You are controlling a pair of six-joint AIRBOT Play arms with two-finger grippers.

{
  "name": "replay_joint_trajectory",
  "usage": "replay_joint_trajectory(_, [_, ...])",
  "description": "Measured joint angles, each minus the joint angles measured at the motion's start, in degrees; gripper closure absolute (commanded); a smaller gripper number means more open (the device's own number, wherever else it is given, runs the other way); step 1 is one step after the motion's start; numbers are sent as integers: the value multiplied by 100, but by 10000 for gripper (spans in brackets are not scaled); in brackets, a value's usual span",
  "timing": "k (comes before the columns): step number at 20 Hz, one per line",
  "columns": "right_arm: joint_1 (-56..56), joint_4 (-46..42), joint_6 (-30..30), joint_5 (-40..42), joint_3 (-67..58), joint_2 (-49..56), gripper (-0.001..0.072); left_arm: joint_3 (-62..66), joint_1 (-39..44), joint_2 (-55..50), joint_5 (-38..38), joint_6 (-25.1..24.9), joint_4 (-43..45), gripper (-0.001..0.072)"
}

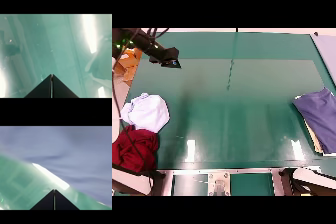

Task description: Fold the shirts.

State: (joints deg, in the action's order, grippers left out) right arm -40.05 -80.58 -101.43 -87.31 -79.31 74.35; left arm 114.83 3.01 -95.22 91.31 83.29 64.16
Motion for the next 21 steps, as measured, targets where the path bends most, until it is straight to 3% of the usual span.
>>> replay_joint_trajectory(4, [1499, 337, 282, 398, 402, -286, 697, -1191, 0, 892, -144, 26, 79, 690])
replay_joint_trajectory(12, [3978, 479, 568, 1316, 2144, -1399, 695, -5488, 0, 3692, -1130, 63, 291, 688])
replay_joint_trajectory(21, [4883, 531, 597, 1563, 2437, -1569, 695, -6487, 0, 4374, -1611, 66, 313, 688])
